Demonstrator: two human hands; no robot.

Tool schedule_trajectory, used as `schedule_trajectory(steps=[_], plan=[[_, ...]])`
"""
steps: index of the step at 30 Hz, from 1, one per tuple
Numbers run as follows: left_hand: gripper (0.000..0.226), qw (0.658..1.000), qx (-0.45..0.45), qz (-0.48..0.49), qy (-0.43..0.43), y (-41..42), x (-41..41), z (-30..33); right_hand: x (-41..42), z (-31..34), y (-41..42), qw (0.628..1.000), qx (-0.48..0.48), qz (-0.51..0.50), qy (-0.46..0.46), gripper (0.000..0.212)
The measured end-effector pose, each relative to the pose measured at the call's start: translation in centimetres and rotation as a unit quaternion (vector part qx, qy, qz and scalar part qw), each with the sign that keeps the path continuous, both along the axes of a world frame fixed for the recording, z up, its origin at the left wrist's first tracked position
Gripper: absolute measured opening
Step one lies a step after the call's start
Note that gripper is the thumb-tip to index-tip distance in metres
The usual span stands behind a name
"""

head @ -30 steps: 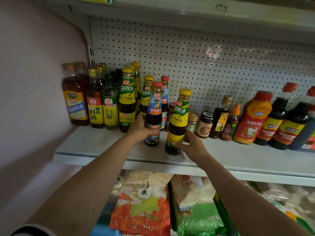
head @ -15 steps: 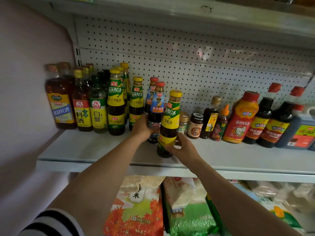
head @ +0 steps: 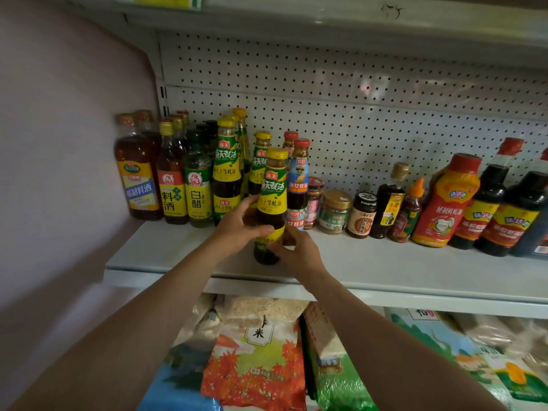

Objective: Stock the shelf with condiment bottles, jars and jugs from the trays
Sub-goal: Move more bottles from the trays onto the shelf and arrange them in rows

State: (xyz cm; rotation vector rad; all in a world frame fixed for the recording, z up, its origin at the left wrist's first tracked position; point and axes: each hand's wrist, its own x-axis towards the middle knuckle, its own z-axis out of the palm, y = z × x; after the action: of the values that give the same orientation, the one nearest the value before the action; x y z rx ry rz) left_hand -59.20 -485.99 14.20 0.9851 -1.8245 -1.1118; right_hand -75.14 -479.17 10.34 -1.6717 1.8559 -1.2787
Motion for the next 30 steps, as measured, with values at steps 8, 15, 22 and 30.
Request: schedule_trajectory(steps=[8,15,22,30], plan=[[0.079,0.993,-0.043,0.109,-0.015,-1.3,0.6,0.2,1.7,0.4,-1.7,0.994,0.02,-0.04,-0.099,0.038],[0.076,0.989,-0.051,0.138,-0.001,-2.4,-1.0,0.1,-1.6,-0.7,-0.6,0.974,-0.03,-0.182,-0.131,0.041],[0.069,0.98,-0.051,0.191,0.035,-2.5,-2.1,-1.7,-3.2,-1.2,-1.7,0.984,0.002,-0.119,-0.13,0.066],[0.052,0.979,-0.013,0.204,0.011,-3.2,-2.2,-5.5,-2.9,-0.9,-3.4,0.982,-0.005,-0.114,-0.15,0.053]])
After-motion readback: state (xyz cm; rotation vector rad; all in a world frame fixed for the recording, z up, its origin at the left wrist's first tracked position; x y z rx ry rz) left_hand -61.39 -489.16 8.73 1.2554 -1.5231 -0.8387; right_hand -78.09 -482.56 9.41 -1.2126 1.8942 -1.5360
